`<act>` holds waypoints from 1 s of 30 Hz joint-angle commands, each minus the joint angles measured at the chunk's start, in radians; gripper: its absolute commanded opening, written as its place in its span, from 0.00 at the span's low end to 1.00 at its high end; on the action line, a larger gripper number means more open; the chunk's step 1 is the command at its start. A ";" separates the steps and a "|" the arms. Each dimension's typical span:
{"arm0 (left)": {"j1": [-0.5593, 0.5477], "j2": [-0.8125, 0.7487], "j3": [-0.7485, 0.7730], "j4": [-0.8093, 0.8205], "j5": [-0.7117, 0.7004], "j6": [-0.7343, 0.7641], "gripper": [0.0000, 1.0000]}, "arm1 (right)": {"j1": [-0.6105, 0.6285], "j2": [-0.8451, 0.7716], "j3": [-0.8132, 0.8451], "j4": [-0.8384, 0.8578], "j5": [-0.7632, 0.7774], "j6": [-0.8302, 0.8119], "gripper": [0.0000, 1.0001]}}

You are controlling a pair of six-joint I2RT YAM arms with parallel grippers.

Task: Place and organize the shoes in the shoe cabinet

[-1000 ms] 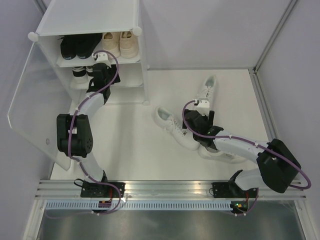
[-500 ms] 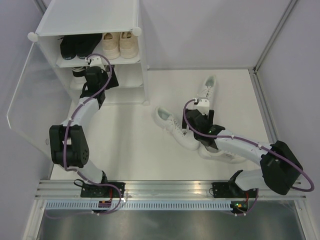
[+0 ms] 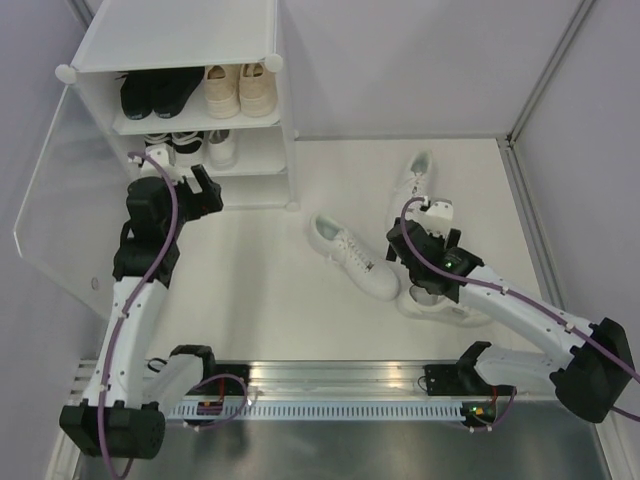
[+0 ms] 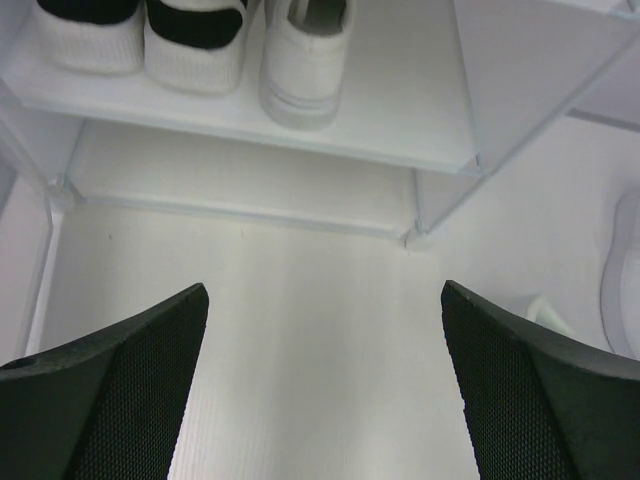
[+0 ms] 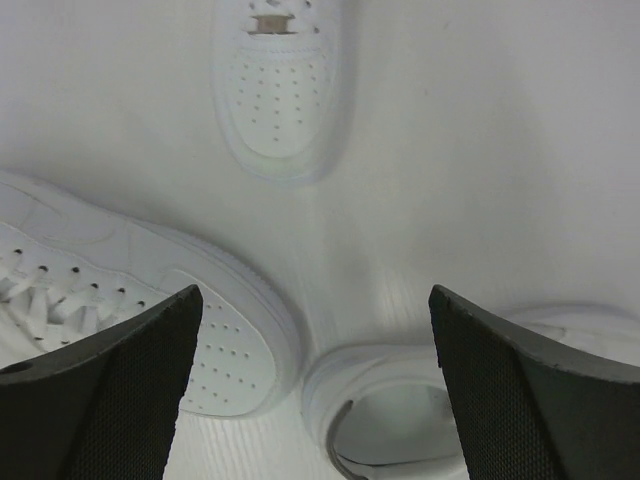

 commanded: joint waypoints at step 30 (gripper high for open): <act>-0.062 -0.357 -0.344 -0.089 0.061 -0.021 1.00 | -0.266 -0.151 -0.256 -0.363 -0.330 0.413 0.72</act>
